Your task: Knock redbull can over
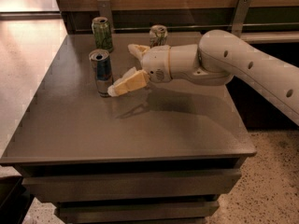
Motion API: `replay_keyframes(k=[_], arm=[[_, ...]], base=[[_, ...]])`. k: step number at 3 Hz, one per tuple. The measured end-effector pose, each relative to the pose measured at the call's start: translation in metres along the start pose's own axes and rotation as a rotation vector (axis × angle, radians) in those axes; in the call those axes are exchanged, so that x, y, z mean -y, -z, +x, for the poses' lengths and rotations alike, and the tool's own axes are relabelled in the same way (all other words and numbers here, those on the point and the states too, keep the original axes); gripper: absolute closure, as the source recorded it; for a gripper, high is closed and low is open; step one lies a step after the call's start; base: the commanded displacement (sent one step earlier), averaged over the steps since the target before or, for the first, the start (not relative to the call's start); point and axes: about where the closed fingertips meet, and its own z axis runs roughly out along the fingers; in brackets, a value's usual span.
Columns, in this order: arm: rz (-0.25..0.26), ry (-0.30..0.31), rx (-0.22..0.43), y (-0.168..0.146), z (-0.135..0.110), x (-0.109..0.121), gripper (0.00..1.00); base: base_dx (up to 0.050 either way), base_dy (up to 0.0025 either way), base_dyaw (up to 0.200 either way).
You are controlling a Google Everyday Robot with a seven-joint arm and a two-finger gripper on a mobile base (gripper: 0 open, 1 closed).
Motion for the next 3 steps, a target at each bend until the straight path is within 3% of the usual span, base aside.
replay_keyframes(k=[3], arm=[[-0.033,-0.02,0.09,-0.03,0.012,0.008,0.0]], base=[[0.0,0.0,0.0]])
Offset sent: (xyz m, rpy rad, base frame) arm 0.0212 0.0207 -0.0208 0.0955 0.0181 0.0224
